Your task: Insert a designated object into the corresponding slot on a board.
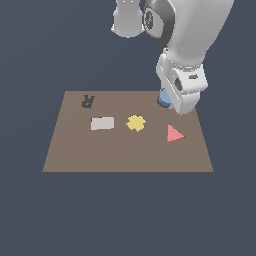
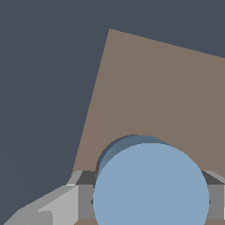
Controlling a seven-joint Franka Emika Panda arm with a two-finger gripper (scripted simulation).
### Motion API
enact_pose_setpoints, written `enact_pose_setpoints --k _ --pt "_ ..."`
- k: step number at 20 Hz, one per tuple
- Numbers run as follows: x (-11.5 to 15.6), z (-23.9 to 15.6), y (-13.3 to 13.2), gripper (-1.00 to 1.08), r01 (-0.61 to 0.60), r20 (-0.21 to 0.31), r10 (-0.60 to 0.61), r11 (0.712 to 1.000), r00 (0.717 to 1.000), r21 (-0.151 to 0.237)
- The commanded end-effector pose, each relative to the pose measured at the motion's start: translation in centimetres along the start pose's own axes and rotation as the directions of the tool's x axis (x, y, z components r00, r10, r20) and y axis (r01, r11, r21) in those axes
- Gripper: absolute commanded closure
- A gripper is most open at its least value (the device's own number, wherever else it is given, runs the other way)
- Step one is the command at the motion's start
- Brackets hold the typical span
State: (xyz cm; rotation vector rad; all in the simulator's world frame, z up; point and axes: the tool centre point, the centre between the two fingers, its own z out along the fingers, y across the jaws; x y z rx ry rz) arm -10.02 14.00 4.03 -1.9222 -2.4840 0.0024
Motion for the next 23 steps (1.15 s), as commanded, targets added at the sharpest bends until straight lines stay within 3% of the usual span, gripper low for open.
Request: enact_pose_setpoints --k 1,13,14,23 --pt "-0.1 0.0 -0.2 1.08 0.021 0.0 -0.021 1.0 1.0 -0.001" --pt "-0.3 1.0 -0.3 1.08 0.031 0.001 -0.031 1.0 1.0 -0.002" --pt "-0.3 1.0 -0.3 -0.92 0.031 0.001 -0.031 1.0 1.0 -0.002" --pt "-0.3 1.0 -0.3 -0.92 0.031 0.001 -0.031 1.0 1.0 -0.002"
